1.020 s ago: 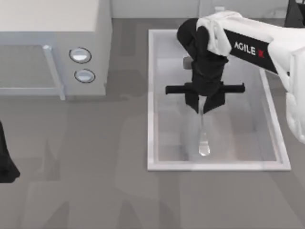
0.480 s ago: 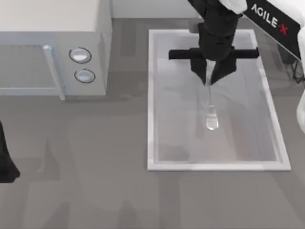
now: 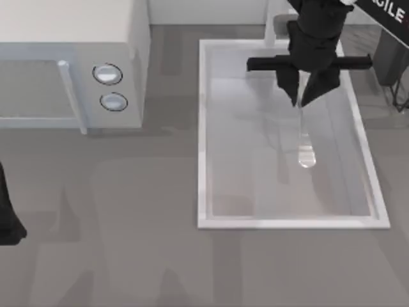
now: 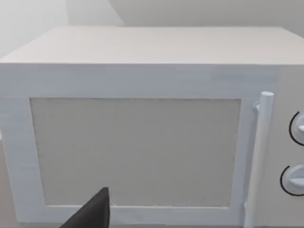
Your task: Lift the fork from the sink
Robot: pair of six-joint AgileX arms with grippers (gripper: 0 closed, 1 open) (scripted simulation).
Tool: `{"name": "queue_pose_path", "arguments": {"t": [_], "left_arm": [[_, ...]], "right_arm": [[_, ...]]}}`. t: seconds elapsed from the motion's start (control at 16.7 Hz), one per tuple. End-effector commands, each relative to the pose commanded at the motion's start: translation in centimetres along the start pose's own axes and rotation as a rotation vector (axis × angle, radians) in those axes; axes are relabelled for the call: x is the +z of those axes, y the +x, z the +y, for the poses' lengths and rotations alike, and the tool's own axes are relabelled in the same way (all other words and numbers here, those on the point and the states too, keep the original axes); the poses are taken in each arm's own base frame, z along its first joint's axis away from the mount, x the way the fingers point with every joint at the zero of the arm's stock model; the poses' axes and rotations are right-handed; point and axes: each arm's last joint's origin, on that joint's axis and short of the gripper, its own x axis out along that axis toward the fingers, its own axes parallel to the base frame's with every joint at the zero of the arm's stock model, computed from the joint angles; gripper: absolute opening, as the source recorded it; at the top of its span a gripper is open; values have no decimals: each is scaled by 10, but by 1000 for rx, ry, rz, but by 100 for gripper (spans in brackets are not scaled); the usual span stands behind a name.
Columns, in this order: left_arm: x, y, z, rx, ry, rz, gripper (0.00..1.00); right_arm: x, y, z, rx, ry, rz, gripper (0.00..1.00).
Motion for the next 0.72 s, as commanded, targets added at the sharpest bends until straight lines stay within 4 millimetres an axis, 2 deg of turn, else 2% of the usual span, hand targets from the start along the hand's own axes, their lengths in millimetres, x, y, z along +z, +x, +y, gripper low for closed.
{"name": "queue_pose_path", "arguments": {"t": [0.18, 0.3, 0.54, 0.72], "left_arm": [[0, 0, 0, 0, 0, 0, 100], [0, 0, 0, 0, 0, 0, 100], [0, 0, 0, 0, 0, 0, 100], [0, 0, 0, 0, 0, 0, 100]], "right_arm": [[-14, -28, -47, -3, 1, 4, 0], [-34, -43, -84, -9, 2, 24, 0], [-94, -62, -151, -11, 5, 63, 0], [-136, -71, -182, -6, 7, 57, 0]]}}
